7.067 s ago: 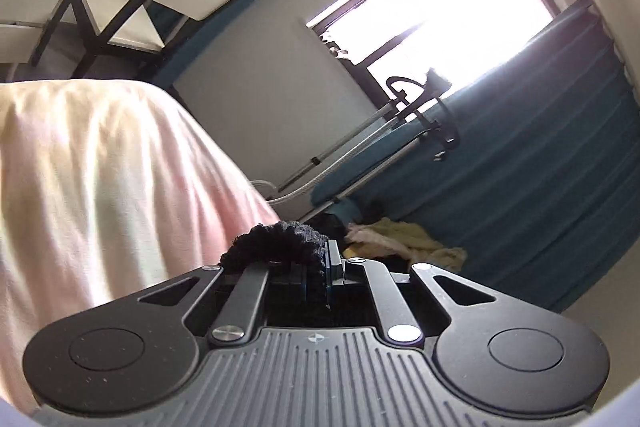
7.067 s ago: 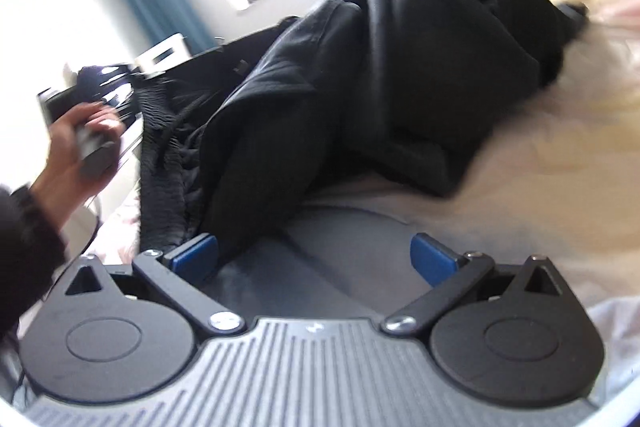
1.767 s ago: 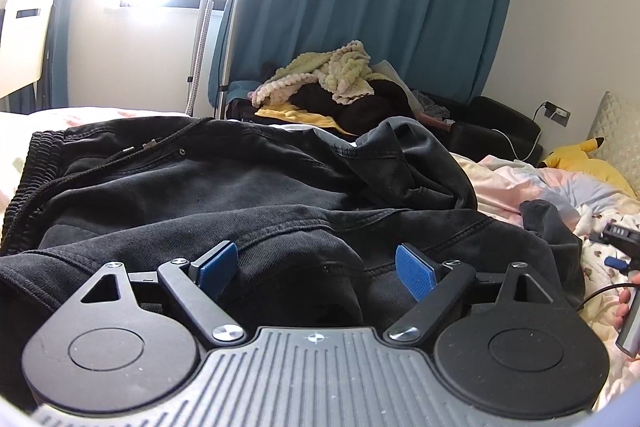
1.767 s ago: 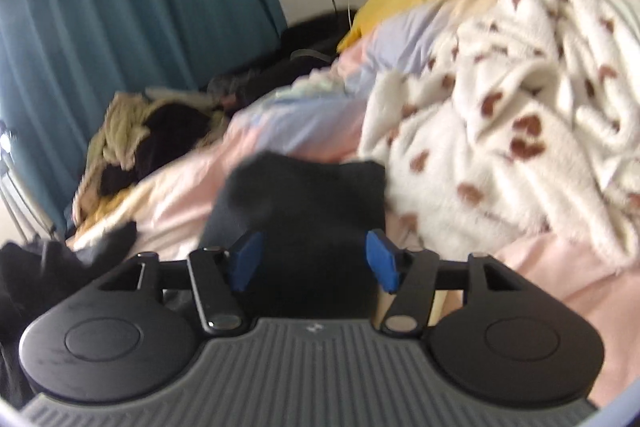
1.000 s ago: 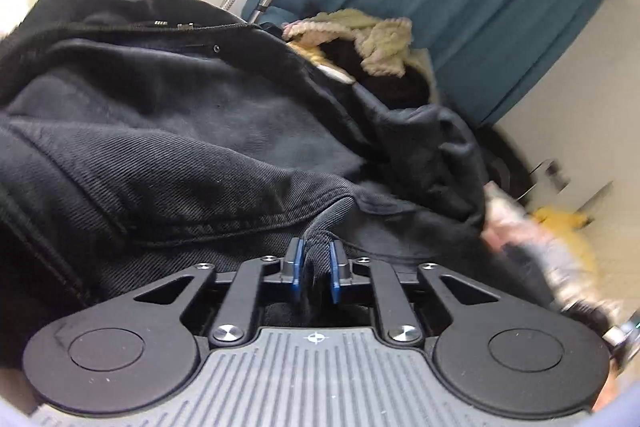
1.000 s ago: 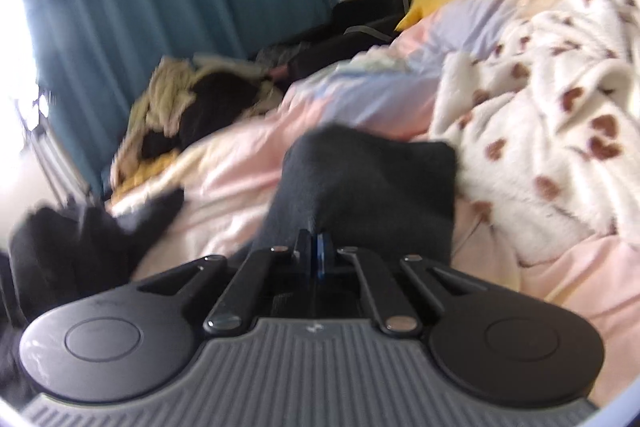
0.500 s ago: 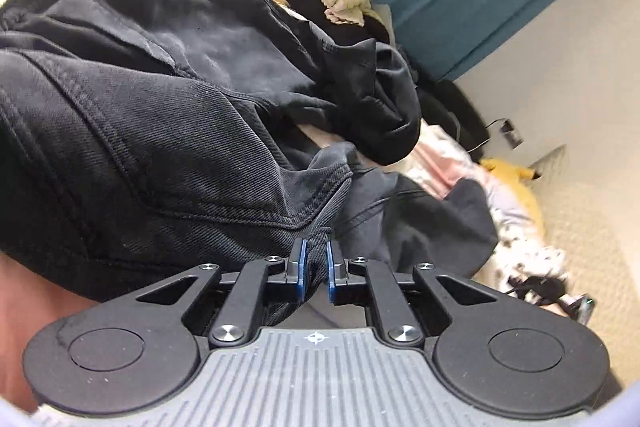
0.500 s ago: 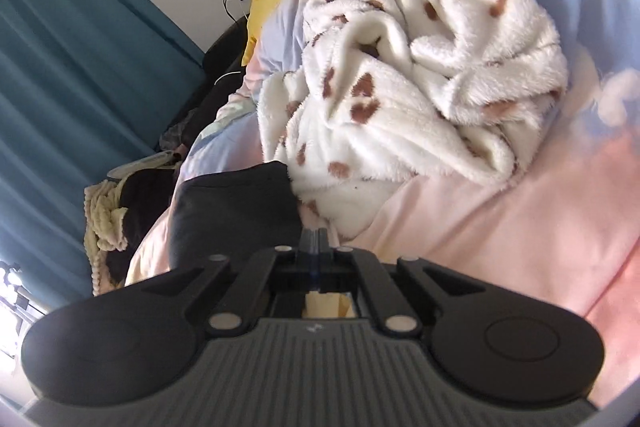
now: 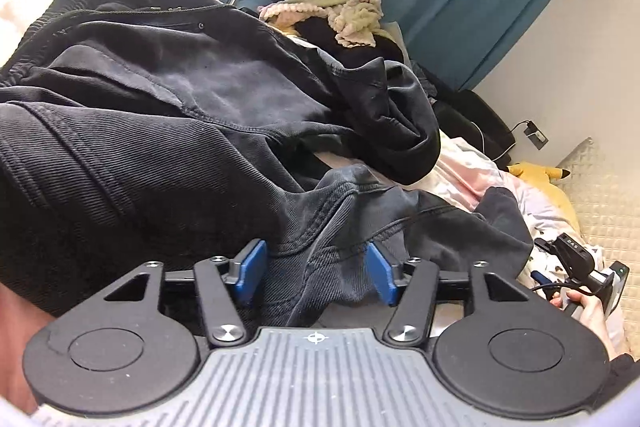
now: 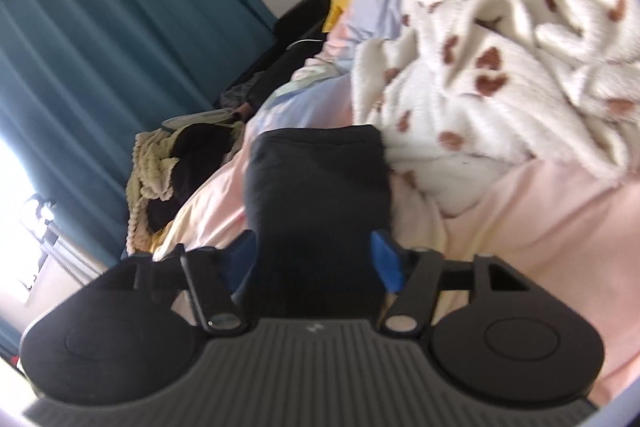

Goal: Fold clothes

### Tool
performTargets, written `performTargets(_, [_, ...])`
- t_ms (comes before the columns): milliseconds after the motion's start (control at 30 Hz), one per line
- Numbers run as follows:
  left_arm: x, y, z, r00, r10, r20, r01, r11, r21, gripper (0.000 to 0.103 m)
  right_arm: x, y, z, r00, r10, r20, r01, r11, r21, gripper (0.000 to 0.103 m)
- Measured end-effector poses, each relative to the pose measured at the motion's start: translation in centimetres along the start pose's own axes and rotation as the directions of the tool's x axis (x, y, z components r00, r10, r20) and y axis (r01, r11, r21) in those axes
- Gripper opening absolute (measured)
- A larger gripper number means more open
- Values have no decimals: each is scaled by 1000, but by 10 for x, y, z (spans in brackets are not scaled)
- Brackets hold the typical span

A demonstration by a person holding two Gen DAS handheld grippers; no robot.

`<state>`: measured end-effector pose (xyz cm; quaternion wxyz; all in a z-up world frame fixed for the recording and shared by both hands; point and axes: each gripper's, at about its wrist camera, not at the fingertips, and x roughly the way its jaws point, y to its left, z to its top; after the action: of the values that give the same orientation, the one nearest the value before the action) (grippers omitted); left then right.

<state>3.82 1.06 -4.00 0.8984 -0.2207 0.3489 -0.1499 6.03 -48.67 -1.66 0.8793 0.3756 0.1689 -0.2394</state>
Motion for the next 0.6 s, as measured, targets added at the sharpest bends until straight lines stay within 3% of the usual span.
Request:
performTargets(233, [8,-6,-1,1000,-14,4,14,999,29,61,23,27,-10,999,-36,-36,30,986,-162,63])
performTargets(300, [13,-8,-1,1000,-18,3,17,999,41,60,34,36,-16,997,-75,-35,63,963,-261,38])
performTargets(333, [14,-9,-1,1000,-20,2,19,999,45,60,40,39,-19,995,-91,-41,74,952,-298,34])
performTargets(367, [16,-9,-1,1000,-22,2,22,999,46,56,47,40,-22,994,-97,-54,75,946,-317,23])
performTargets(400, [17,-9,-1,1000,-24,1,24,999,47,45,52,39,-23,993,-99,-71,72,946,-316,11])
performTargets(500, [14,-4,-1,999,-10,32,10,1000,-3,14,52,37,-17,996,-69,-64,50,966,-253,5])
performTargets(600, [2,2,2,994,-50,98,56,997,-53,12,26,45,-7,999,0,38,8,974,-228,3])
